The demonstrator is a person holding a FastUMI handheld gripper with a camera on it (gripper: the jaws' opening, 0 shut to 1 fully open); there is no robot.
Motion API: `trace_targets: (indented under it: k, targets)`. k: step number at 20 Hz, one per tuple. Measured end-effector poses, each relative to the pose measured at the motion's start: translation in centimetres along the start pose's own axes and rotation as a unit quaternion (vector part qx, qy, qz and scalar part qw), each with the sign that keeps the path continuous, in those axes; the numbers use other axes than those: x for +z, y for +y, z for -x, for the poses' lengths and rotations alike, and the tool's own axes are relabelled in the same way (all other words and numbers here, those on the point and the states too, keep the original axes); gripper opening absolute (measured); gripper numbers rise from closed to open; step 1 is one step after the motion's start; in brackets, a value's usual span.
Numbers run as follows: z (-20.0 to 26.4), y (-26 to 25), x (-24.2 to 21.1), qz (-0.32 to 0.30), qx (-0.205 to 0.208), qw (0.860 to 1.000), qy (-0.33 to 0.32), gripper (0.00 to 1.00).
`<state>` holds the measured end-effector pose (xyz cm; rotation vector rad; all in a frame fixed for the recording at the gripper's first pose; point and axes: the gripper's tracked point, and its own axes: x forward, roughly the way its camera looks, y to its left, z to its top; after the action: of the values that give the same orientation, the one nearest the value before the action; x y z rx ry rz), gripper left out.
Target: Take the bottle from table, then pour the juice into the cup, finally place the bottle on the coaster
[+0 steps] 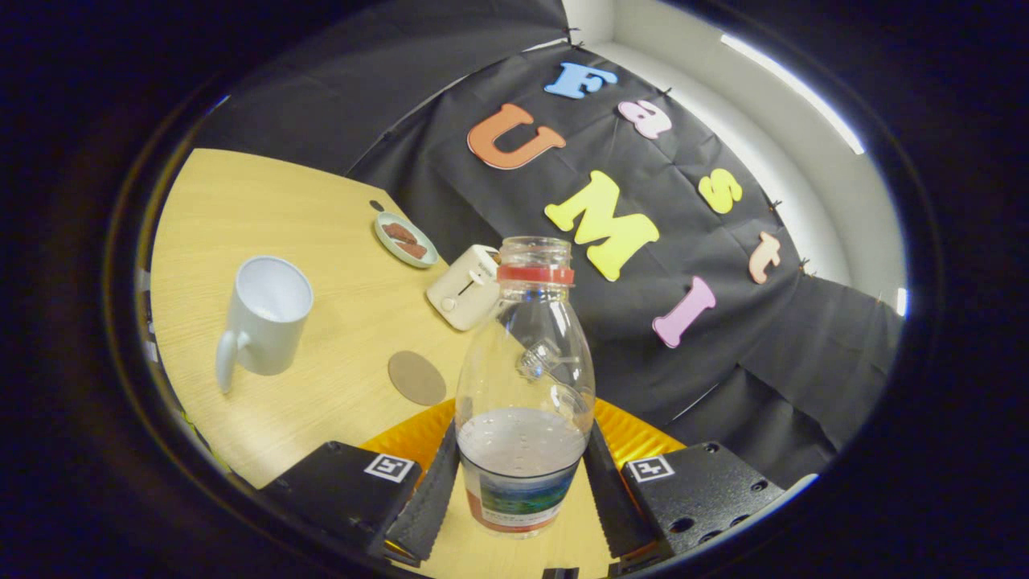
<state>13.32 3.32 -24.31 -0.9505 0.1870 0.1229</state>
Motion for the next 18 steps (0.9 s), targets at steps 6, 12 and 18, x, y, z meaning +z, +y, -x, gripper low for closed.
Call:
trace_targets:
  k: [6, 12, 18]
  targets:
    - [0.2, 0.0, 1.1, 0.098, -0.038, 0.994, -0.01, 0.81]
    - [-0.7, -0.1, 0.4, 0.184, -0.055, 0.981, -0.004, 0.81]
    - [-0.8, -0.3, 1.0, 0.222, -0.065, 0.973, -0.005, 0.81]
